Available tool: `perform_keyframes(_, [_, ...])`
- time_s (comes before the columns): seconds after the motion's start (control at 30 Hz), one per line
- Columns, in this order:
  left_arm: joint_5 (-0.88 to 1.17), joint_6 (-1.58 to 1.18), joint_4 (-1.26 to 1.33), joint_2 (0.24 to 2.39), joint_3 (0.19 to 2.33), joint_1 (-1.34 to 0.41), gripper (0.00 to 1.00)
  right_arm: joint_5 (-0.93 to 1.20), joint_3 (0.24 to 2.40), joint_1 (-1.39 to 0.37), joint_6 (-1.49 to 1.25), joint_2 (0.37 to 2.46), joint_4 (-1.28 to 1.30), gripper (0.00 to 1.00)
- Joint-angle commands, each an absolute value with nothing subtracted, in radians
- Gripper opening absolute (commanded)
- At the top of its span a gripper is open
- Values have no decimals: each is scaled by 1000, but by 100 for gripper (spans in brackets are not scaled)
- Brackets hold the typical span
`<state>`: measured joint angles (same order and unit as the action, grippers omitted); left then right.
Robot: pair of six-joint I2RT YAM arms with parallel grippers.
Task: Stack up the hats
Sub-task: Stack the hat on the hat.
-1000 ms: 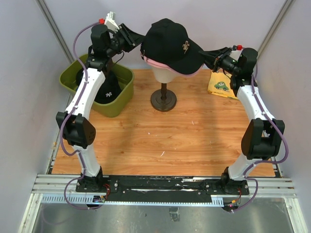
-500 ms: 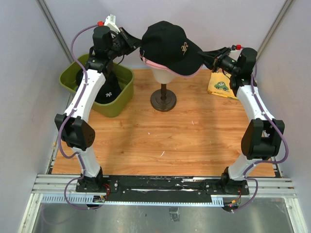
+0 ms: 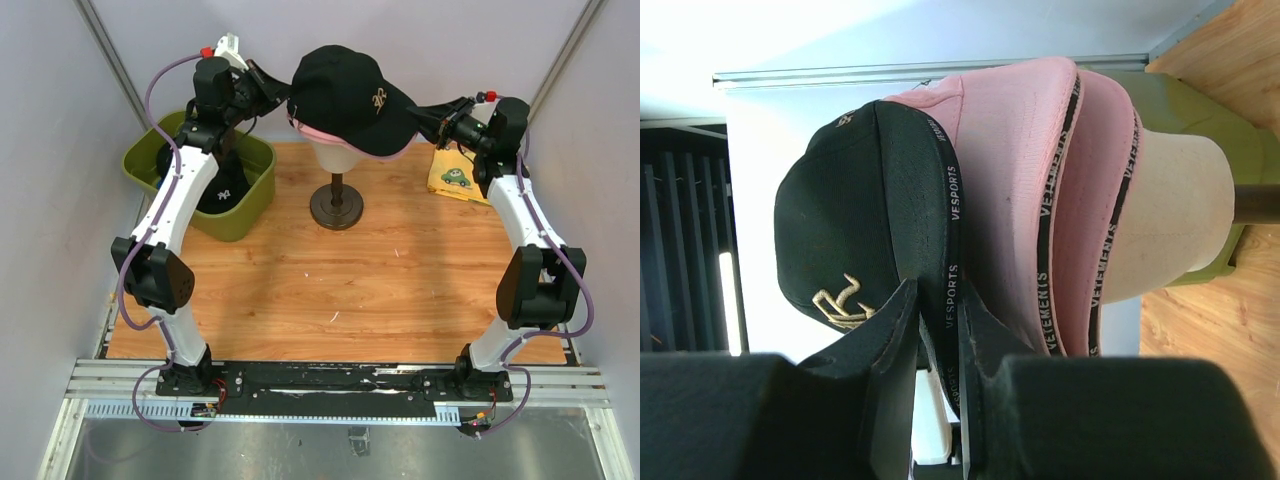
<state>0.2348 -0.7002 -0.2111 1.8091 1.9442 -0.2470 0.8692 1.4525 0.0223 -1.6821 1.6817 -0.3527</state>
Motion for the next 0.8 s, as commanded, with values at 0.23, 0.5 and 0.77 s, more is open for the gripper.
perform_keyframes(0.23, [110, -636, -347, 1852, 1894, -231, 1, 849, 1408, 81, -1605, 1679, -251, 1])
perform_keyframes(0.5, [109, -642, -340, 1845, 1870, -232, 1, 838, 1336, 116, -1685, 1694, -353, 1])
perform_keyframes(0.77, [112, -666, -329, 1803, 1875, -231, 0, 838, 1355, 124, -1775, 1715, -456, 1])
